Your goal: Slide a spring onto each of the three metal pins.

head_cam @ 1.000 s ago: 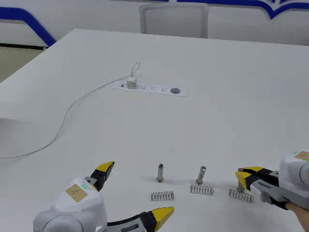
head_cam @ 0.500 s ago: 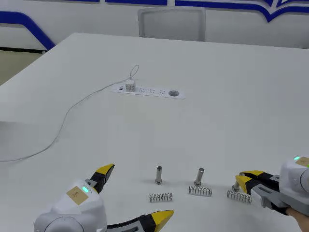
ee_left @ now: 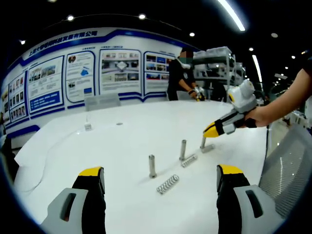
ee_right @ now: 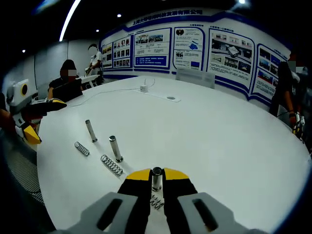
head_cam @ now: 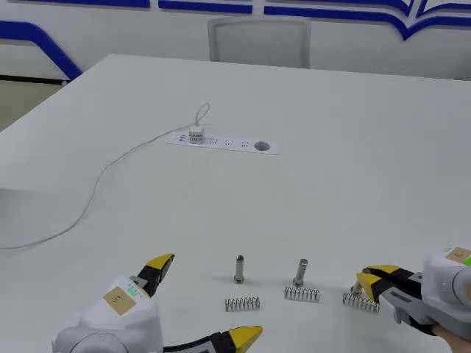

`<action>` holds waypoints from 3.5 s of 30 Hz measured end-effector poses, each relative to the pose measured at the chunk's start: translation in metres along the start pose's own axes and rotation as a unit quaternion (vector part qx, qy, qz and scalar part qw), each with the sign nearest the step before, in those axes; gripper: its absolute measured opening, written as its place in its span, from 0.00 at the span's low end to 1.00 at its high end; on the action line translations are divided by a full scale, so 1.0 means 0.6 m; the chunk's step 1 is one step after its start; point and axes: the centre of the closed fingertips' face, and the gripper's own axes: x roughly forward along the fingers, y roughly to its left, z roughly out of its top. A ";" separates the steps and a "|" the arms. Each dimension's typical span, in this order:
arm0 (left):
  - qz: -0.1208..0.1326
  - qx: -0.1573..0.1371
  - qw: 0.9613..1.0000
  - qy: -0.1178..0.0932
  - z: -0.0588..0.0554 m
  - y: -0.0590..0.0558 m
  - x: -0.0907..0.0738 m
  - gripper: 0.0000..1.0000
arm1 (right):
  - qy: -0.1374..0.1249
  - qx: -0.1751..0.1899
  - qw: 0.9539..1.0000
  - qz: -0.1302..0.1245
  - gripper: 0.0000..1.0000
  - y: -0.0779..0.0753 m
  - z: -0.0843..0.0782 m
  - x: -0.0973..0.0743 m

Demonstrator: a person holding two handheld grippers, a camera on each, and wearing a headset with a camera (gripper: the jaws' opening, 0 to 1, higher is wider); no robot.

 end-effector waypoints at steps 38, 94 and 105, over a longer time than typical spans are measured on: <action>-0.004 0.011 0.999 0.031 -0.024 -0.006 0.001 0.97 | 0.078 -0.068 0.986 0.130 0.24 0.027 -0.079 -0.005; -0.023 -0.097 0.995 -0.025 0.017 0.005 0.008 0.89 | 0.059 -0.219 0.958 0.174 0.10 0.067 0.017 -0.085; -0.142 -0.021 0.990 -0.015 0.069 -0.066 0.034 0.83 | 0.029 -0.251 0.946 0.202 0.10 0.112 0.070 -0.110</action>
